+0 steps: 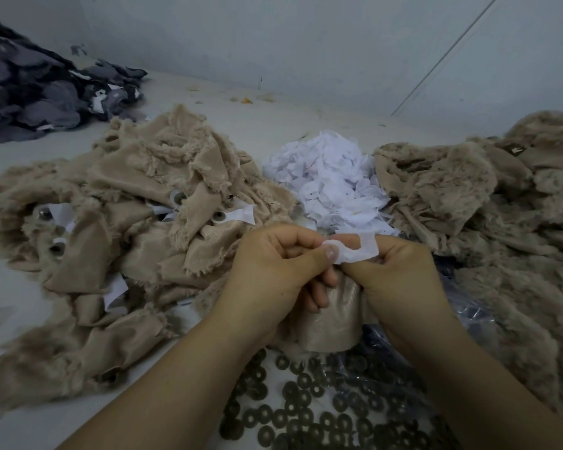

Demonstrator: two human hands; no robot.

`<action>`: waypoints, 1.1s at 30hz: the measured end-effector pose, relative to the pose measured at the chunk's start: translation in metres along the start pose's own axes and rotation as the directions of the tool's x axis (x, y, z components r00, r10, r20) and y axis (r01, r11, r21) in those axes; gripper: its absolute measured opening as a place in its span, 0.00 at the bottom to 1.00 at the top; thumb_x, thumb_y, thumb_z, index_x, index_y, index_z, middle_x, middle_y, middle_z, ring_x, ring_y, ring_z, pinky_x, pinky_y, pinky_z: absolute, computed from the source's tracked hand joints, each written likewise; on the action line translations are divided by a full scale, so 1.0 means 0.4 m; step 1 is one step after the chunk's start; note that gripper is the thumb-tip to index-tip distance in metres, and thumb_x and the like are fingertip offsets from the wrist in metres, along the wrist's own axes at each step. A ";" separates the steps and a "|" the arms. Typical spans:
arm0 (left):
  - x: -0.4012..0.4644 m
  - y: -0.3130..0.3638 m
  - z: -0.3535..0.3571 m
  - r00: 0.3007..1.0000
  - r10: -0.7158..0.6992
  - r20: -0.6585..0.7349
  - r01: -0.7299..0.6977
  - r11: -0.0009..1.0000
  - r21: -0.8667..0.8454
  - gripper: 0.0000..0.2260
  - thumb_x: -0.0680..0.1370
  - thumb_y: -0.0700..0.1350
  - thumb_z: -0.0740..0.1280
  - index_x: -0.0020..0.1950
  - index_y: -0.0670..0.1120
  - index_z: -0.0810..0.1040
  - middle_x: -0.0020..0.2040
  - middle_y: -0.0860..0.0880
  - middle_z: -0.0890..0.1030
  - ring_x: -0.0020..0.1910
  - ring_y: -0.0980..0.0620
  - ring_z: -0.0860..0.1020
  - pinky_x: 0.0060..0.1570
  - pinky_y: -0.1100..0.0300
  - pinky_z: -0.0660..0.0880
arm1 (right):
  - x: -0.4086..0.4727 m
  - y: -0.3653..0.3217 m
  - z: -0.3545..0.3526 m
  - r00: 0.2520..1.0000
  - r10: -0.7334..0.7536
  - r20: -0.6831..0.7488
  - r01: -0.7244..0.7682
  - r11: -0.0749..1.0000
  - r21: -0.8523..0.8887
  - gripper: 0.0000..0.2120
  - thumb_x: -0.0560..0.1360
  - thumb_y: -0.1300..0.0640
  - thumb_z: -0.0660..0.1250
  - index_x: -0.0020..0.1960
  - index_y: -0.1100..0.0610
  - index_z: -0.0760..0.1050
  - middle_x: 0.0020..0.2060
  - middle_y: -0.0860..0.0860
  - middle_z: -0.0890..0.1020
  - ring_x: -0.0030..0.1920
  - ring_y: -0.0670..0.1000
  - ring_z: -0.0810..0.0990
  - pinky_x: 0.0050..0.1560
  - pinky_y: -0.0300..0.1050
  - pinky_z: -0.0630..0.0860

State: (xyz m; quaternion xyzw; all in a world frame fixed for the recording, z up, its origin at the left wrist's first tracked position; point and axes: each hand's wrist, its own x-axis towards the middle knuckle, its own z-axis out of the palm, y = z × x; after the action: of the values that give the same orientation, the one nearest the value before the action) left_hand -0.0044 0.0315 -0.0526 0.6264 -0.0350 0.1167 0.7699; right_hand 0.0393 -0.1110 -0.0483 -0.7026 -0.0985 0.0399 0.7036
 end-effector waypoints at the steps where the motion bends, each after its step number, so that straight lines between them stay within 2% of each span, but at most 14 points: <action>1: 0.000 -0.001 0.000 1.000 -0.002 0.002 0.002 1.000 0.006 0.07 0.76 0.37 0.70 0.39 0.44 0.84 0.31 0.41 0.81 0.22 0.48 0.75 0.21 0.62 0.72 | 0.001 0.002 0.000 1.000 0.003 0.001 -0.003 1.000 0.008 0.17 0.58 0.48 0.78 0.43 0.54 0.86 0.39 0.52 0.88 0.44 0.51 0.87 0.46 0.44 0.83; 3: 0.002 -0.005 0.000 0.999 0.014 -0.030 -0.013 0.999 0.044 0.08 0.76 0.36 0.70 0.38 0.44 0.82 0.30 0.43 0.81 0.21 0.48 0.75 0.20 0.62 0.72 | 0.005 0.002 0.001 1.000 0.023 0.010 -0.023 0.999 0.031 0.09 0.64 0.55 0.79 0.44 0.54 0.86 0.40 0.52 0.88 0.45 0.50 0.87 0.47 0.45 0.83; 5: 0.004 -0.008 0.001 0.998 0.035 -0.060 -0.030 0.996 0.085 0.07 0.77 0.36 0.70 0.39 0.42 0.80 0.29 0.42 0.80 0.21 0.48 0.75 0.20 0.61 0.72 | 0.005 0.002 0.001 0.999 0.031 0.018 -0.032 0.999 0.035 0.06 0.68 0.59 0.78 0.44 0.53 0.87 0.41 0.51 0.88 0.47 0.49 0.87 0.48 0.44 0.83; 11: 0.006 -0.010 0.000 0.998 0.025 -0.066 -0.020 0.997 0.075 0.05 0.77 0.35 0.70 0.40 0.39 0.78 0.29 0.40 0.80 0.21 0.48 0.76 0.21 0.60 0.73 | 0.004 0.001 0.000 1.000 0.007 0.012 -0.008 0.998 0.068 0.08 0.68 0.63 0.77 0.46 0.55 0.86 0.43 0.51 0.88 0.48 0.48 0.87 0.48 0.40 0.83; 14: 0.008 -0.014 0.000 0.996 0.009 -0.083 -0.004 0.998 0.058 0.05 0.77 0.34 0.70 0.41 0.38 0.78 0.29 0.40 0.80 0.21 0.47 0.76 0.21 0.60 0.74 | 0.005 0.003 0.001 0.999 0.037 0.039 -0.041 0.995 0.090 0.07 0.69 0.63 0.77 0.47 0.56 0.86 0.45 0.52 0.88 0.50 0.50 0.86 0.52 0.45 0.82; 16: 0.009 -0.016 0.001 0.995 0.004 -0.100 0.002 0.998 0.058 0.05 0.76 0.34 0.70 0.41 0.38 0.77 0.29 0.40 0.80 0.21 0.47 0.76 0.21 0.60 0.73 | 0.005 0.003 0.000 0.997 0.034 0.073 -0.038 0.998 0.051 0.08 0.72 0.66 0.73 0.44 0.54 0.86 0.46 0.50 0.88 0.50 0.49 0.86 0.51 0.46 0.81; 17: 0.009 -0.018 0.000 0.994 0.005 -0.108 0.002 0.998 0.064 0.05 0.77 0.34 0.70 0.41 0.38 0.77 0.29 0.40 0.80 0.21 0.47 0.77 0.21 0.60 0.73 | 0.005 0.001 -0.001 0.995 0.021 0.094 -0.023 0.999 0.026 0.12 0.73 0.67 0.71 0.40 0.52 0.86 0.45 0.49 0.88 0.49 0.48 0.86 0.47 0.44 0.81; 18: 0.009 -0.018 -0.001 0.993 0.008 -0.115 0.001 0.997 0.072 0.06 0.77 0.34 0.70 0.40 0.38 0.77 0.29 0.40 0.80 0.21 0.47 0.77 0.21 0.60 0.73 | 0.004 -0.001 -0.001 0.993 0.007 0.120 -0.009 1.000 0.017 0.14 0.72 0.67 0.70 0.36 0.50 0.85 0.45 0.48 0.88 0.47 0.47 0.86 0.44 0.41 0.81; 20: 0.010 -0.019 -0.004 0.992 0.014 -0.124 -0.003 0.996 0.085 0.06 0.77 0.34 0.69 0.40 0.38 0.77 0.29 0.39 0.80 0.22 0.47 0.77 0.21 0.60 0.73 | 0.002 -0.003 0.000 0.986 -0.022 0.168 0.019 1.000 0.019 0.10 0.70 0.62 0.73 0.33 0.50 0.84 0.47 0.48 0.87 0.47 0.48 0.87 0.42 0.40 0.81; 21: 0.010 -0.019 -0.005 0.992 0.016 -0.125 -0.005 0.996 0.086 0.05 0.77 0.34 0.69 0.41 0.38 0.77 0.30 0.38 0.81 0.22 0.47 0.77 0.21 0.60 0.73 | 0.000 -0.002 0.001 0.984 -0.034 0.173 0.033 0.999 0.014 0.05 0.68 0.58 0.77 0.35 0.51 0.85 0.47 0.49 0.87 0.47 0.49 0.87 0.43 0.40 0.81; 22: 0.010 -0.019 -0.004 0.992 0.017 -0.122 -0.007 0.996 0.085 0.05 0.77 0.35 0.70 0.41 0.37 0.77 0.31 0.36 0.81 0.22 0.46 0.77 0.21 0.60 0.73 | -0.003 -0.002 0.003 0.986 -0.045 0.159 0.045 0.999 0.005 0.04 0.67 0.55 0.80 0.39 0.53 0.85 0.46 0.50 0.87 0.46 0.49 0.87 0.43 0.41 0.82; 24: 0.008 -0.020 -0.002 0.994 0.021 -0.109 -0.012 0.996 0.087 0.05 0.77 0.35 0.70 0.42 0.36 0.77 0.31 0.37 0.81 0.22 0.46 0.77 0.21 0.60 0.74 | -0.003 0.006 0.002 0.994 -0.044 0.103 0.042 0.999 0.017 0.12 0.63 0.50 0.78 0.44 0.54 0.86 0.41 0.52 0.88 0.45 0.50 0.87 0.44 0.40 0.82; 30: 0.006 -0.017 -0.002 0.998 -0.014 -0.064 0.012 1.000 -0.027 0.04 0.78 0.34 0.68 0.43 0.38 0.79 0.31 0.40 0.81 0.25 0.46 0.78 0.24 0.59 0.75 | 0.005 0.016 -0.002 0.999 0.016 0.041 -0.021 0.992 0.124 0.10 0.61 0.53 0.77 0.42 0.55 0.86 0.39 0.56 0.87 0.43 0.53 0.87 0.43 0.44 0.83; 33: 0.005 -0.016 0.000 0.997 -0.031 -0.072 0.027 0.998 -0.051 0.07 0.78 0.34 0.67 0.41 0.41 0.79 0.31 0.39 0.81 0.24 0.45 0.78 0.23 0.59 0.75 | 0.004 0.019 0.000 1.000 -0.015 0.011 0.014 0.994 0.109 0.05 0.63 0.54 0.76 0.38 0.53 0.86 0.37 0.53 0.87 0.40 0.49 0.87 0.39 0.40 0.81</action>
State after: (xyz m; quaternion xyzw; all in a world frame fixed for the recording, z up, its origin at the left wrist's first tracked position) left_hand -0.0010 0.0305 -0.0585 0.6026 -0.0006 0.1273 0.7878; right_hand 0.0416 -0.1108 -0.0557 -0.6622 -0.1052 0.0442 0.7406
